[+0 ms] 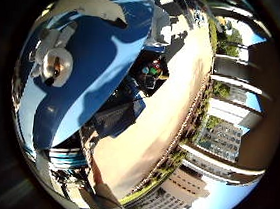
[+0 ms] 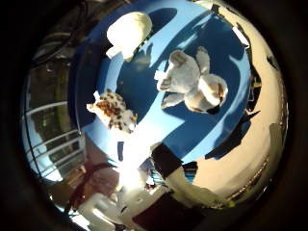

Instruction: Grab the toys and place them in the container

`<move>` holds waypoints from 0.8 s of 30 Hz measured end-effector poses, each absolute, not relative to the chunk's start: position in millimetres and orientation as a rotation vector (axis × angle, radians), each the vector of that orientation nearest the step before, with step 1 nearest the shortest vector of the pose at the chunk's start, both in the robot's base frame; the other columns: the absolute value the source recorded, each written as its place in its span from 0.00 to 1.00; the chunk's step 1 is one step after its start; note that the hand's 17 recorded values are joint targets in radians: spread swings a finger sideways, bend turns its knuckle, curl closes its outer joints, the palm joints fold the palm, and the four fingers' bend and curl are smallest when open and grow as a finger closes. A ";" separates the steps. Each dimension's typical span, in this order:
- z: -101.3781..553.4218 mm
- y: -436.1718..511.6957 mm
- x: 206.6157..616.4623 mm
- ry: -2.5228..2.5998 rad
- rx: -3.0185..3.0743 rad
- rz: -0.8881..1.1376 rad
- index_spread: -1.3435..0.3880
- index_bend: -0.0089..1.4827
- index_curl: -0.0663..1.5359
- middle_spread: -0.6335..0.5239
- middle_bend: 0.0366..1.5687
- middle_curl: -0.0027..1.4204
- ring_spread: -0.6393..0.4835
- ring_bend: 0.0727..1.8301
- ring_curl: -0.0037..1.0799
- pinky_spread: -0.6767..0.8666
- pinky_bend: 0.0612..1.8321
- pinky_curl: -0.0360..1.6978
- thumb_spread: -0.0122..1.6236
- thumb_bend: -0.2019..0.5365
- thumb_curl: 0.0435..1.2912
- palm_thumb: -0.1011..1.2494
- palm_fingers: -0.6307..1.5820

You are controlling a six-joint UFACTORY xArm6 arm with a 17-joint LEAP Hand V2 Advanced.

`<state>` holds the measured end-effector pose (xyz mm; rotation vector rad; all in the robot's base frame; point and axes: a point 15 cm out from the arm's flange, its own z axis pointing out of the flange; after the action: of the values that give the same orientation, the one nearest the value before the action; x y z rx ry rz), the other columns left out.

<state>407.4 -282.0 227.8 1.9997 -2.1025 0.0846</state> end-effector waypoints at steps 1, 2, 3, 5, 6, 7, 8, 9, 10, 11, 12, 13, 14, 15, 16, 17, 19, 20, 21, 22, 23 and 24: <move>217.2 -282.6 407.2 -2.099 1.999 0.063 0.72 0.11 0.17 0.70 0.09 0.22 0.84 0.22 0.31 0.76 0.43 0.21 0.64 0.23 0.20 0.33 0.30; 207.5 -282.7 407.6 -2.094 2.000 0.047 0.72 0.11 0.17 0.70 0.09 0.22 0.84 0.23 0.31 0.76 0.43 0.21 0.64 0.23 0.20 0.33 0.30; 198.4 -282.1 407.7 -2.090 2.002 0.031 0.72 0.11 0.17 0.70 0.09 0.22 0.84 0.23 0.31 0.76 0.43 0.21 0.64 0.23 0.20 0.33 0.30; 185.7 -281.2 407.9 -2.084 2.005 0.013 0.73 0.11 0.17 0.70 0.09 0.22 0.84 0.23 0.31 0.76 0.44 0.21 0.64 0.23 0.20 0.33 0.30; 179.6 -280.3 408.5 -2.080 2.007 0.004 0.73 0.10 0.17 0.70 0.09 0.22 0.84 0.23 0.31 0.76 0.44 0.20 0.64 0.24 0.20 0.34 0.30; 171.9 -279.9 408.2 -2.077 2.007 -0.011 0.73 0.10 0.17 0.70 0.09 0.22 0.84 0.23 0.31 0.76 0.44 0.20 0.64 0.24 0.20 0.35 0.30; 165.0 -279.6 407.4 -2.074 2.005 -0.027 0.73 0.10 0.17 0.70 0.09 0.22 0.84 0.24 0.31 0.76 0.45 0.20 0.64 0.25 0.21 0.36 0.30; 158.9 -278.7 406.8 -2.071 2.003 -0.042 0.74 0.10 0.17 0.70 0.09 0.22 0.84 0.24 0.31 0.76 0.45 0.20 0.64 0.25 0.21 0.38 0.30; 151.6 -276.2 406.8 -2.063 2.005 -0.061 0.74 0.10 0.17 0.70 0.10 0.22 0.84 0.24 0.31 0.76 0.45 0.20 0.64 0.25 0.21 0.40 0.30; 146.2 -272.5 408.1 -2.052 2.010 -0.074 0.75 0.09 0.16 0.70 0.10 0.23 0.84 0.25 0.31 0.76 0.46 0.20 0.64 0.25 0.21 0.41 0.31; 143.1 -270.2 409.5 -2.047 2.013 -0.080 0.75 0.09 0.16 0.70 0.10 0.23 0.84 0.26 0.31 0.77 0.46 0.20 0.64 0.25 0.21 0.42 0.32; 138.5 -267.3 410.3 -2.042 2.012 -0.090 0.76 0.09 0.16 0.70 0.11 0.23 0.83 0.27 0.32 0.76 0.46 0.20 0.64 0.26 0.22 0.44 0.33; 135.4 -265.4 411.0 -2.041 2.011 -0.097 0.78 0.08 0.15 0.68 0.12 0.24 0.82 0.30 0.33 0.76 0.48 0.20 0.65 0.27 0.23 0.47 0.37; 133.3 -263.4 412.0 -2.038 2.010 -0.100 0.78 0.08 0.15 0.65 0.13 0.25 0.80 0.33 0.34 0.76 0.49 0.19 0.65 0.27 0.23 0.50 0.41; 133.0 -263.4 412.0 -2.037 2.008 -0.099 0.78 0.07 0.15 0.63 0.15 0.25 0.78 0.35 0.35 0.75 0.50 0.20 0.65 0.28 0.24 0.51 0.43; 132.9 -263.5 411.7 -2.035 2.008 -0.099 0.77 0.07 0.14 0.60 0.17 0.27 0.76 0.40 0.37 0.74 0.51 0.20 0.65 0.27 0.25 0.53 0.47; 133.7 -264.2 411.6 -2.027 2.008 -0.098 0.73 0.07 0.12 0.54 0.27 0.32 0.71 0.51 0.44 0.71 0.53 0.22 0.65 0.28 0.27 0.59 0.52; 134.6 -264.1 411.4 -2.026 2.006 -0.101 0.71 0.07 0.10 0.52 0.34 0.35 0.68 0.58 0.49 0.70 0.51 0.22 0.64 0.27 0.28 0.60 0.53; 136.8 -263.0 412.5 -2.022 2.009 -0.098 0.70 0.08 0.09 0.50 0.39 0.38 0.66 0.63 0.53 0.69 0.51 0.23 0.64 0.26 0.29 0.61 0.51; 136.5 -260.8 411.6 -2.016 2.009 -0.107 0.68 0.09 0.08 0.48 0.43 0.40 0.65 0.66 0.56 0.69 0.50 0.23 0.64 0.26 0.29 0.62 0.52; 137.4 -257.3 409.8 -2.006 2.008 -0.122 0.66 0.11 0.06 0.45 0.50 0.45 0.61 0.72 0.60 0.67 0.51 0.25 0.63 0.25 0.30 0.64 0.51; 137.3 -253.0 406.0 -1.999 2.001 -0.149 0.64 0.15 0.05 0.43 0.55 0.48 0.60 0.75 0.63 0.66 0.51 0.25 0.63 0.25 0.31 0.65 0.52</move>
<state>406.0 -253.0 137.3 2.0009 -1.9988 -0.1486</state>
